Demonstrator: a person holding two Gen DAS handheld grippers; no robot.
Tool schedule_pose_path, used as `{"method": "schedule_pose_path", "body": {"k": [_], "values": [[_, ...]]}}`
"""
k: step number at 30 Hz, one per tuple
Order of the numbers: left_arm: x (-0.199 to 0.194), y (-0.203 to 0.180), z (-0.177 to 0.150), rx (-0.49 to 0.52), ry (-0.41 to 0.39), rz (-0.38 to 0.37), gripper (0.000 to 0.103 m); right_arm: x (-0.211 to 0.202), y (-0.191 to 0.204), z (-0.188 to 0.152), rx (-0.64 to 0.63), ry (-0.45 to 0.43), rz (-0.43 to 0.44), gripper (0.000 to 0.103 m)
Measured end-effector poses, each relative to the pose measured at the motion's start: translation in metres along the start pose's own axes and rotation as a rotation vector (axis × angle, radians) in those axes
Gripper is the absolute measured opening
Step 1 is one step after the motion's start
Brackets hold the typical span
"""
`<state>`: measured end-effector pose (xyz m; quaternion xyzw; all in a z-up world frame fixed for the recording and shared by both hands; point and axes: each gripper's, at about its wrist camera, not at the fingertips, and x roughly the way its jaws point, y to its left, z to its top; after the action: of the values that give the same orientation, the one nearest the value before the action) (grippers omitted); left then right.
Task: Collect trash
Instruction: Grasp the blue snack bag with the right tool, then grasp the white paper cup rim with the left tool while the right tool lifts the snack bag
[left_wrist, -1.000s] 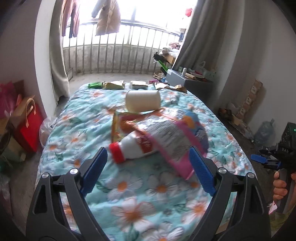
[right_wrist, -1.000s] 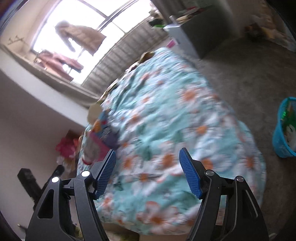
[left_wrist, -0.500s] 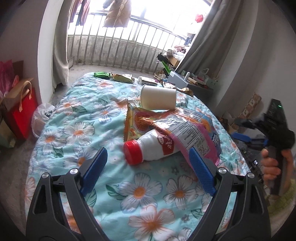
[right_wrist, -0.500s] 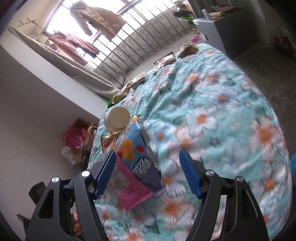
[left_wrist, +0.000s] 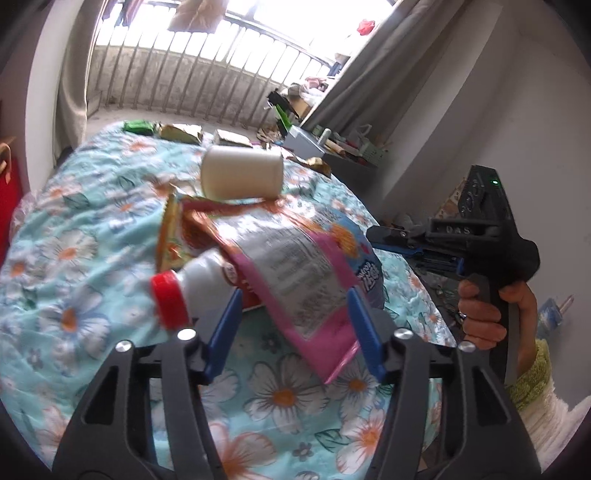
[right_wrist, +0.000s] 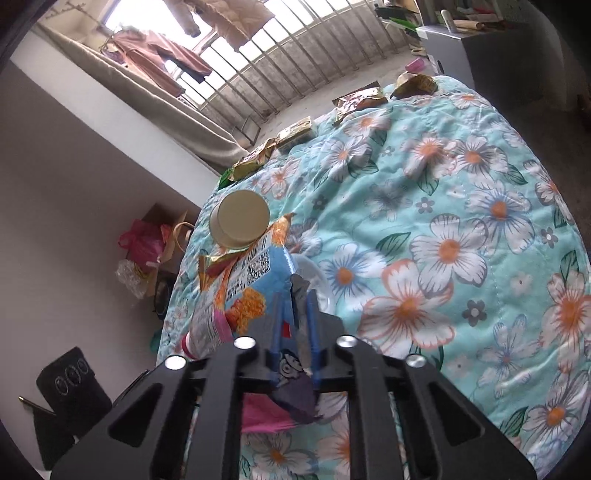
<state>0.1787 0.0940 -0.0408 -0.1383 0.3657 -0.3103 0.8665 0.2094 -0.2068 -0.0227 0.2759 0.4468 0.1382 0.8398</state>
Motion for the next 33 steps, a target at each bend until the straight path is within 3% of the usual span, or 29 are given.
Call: {"method": "schedule_pose_path", "body": {"k": [9, 12, 13, 14, 16, 17, 23, 25, 28, 33], "values": [[0.005, -0.011, -0.004, 0.029, 0.023, -0.01, 0.046, -0.042, 0.003, -0.031, -0.035, -0.057, 0.039, 0.005], [0.011, -0.01, -0.003, 0.027, 0.035, 0.02, 0.041, -0.042, -0.01, -0.024, 0.032, -0.055, 0.06, 0.007], [0.012, -0.009, -0.001, 0.021, 0.038, 0.026, 0.038, -0.039, -0.013, -0.02, 0.051, -0.048, 0.074, 0.012], [0.012, -0.006, 0.0, 0.012, 0.035, 0.034, 0.037, -0.036, -0.016, -0.016, 0.065, -0.042, 0.088, 0.028], [0.011, 0.0, 0.005, -0.013, 0.02, 0.048, 0.035, -0.024, -0.018, -0.006, 0.083, -0.027, 0.107, 0.045], [0.01, 0.004, 0.008, -0.024, 0.014, 0.054, 0.035, -0.015, -0.018, 0.0, 0.083, -0.007, 0.116, 0.046], [0.016, 0.015, 0.018, -0.044, 0.01, 0.095, 0.025, 0.033, -0.015, 0.029, 0.077, 0.091, 0.118, 0.044], [0.02, 0.016, 0.02, -0.046, 0.013, 0.099, 0.019, 0.039, -0.009, 0.031, 0.046, 0.103, 0.117, 0.029], [0.021, 0.015, 0.021, -0.03, 0.003, 0.114, 0.019, 0.034, 0.003, 0.026, -0.013, 0.078, 0.098, 0.02], [0.016, 0.014, 0.021, -0.023, -0.004, 0.095, 0.019, 0.013, 0.006, 0.011, -0.024, 0.044, 0.15, 0.016]]}}
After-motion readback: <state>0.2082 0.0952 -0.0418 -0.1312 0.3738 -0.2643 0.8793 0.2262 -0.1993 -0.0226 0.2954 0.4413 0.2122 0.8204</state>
